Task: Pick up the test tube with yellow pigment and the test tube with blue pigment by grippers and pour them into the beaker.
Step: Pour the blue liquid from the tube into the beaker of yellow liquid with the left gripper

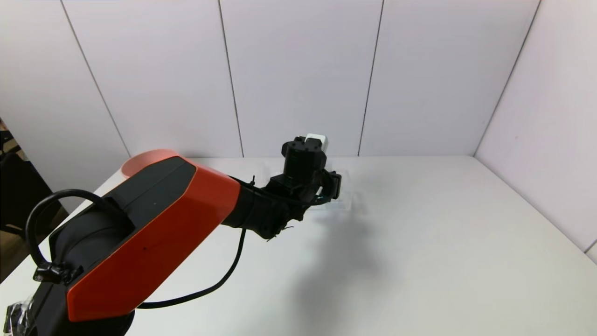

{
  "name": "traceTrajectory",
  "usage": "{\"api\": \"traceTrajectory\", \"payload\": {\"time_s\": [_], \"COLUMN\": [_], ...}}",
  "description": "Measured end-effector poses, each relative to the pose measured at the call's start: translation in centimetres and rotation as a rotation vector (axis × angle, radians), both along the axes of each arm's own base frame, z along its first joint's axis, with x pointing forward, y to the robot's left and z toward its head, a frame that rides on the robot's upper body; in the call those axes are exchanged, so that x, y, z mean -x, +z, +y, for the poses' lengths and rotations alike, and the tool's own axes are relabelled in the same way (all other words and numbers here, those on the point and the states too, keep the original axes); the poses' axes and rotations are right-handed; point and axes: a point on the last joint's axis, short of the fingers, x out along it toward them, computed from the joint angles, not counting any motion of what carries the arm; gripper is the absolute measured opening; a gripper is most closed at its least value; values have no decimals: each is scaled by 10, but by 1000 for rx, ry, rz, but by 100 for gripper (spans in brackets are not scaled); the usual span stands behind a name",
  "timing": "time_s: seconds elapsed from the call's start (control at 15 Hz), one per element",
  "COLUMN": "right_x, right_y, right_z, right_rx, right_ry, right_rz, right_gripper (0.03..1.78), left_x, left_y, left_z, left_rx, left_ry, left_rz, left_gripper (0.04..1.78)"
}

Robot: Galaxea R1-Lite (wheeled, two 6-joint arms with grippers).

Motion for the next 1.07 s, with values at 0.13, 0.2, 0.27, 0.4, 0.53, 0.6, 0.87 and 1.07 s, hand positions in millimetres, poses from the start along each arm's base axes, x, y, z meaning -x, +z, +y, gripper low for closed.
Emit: {"api": "traceTrajectory", "payload": {"time_s": [0.13, 0.2, 0.27, 0.4, 0.53, 0.6, 0.87, 1.07], "right_x": [0, 0, 0, 0, 0, 0, 0, 0], "right_y": [0, 0, 0, 0, 0, 0, 0, 0], "right_z": [0, 0, 0, 0, 0, 0, 0, 0], "right_rx": [0, 0, 0, 0, 0, 0, 0, 0], "right_ry": [0, 0, 0, 0, 0, 0, 0, 0], "right_rz": [0, 0, 0, 0, 0, 0, 0, 0], "right_gripper": [171, 171, 171, 171, 171, 171, 171, 171], "left_x": [2, 3, 5, 7, 11, 13, 18, 22], "left_y": [9, 13, 19, 30, 42, 48, 62, 72], "left_z": [1, 1, 1, 0, -2, -3, -3, 0], "left_rx": [-10, -15, -15, -14, -6, -2, 4, 8], "left_ry": [7, 7, 6, 2, -4, -8, -18, -19], "left_rz": [-12, -18, -23, -25, -35, -39, -56, -61], "left_gripper": [44, 44, 44, 44, 44, 44, 44, 44]}}
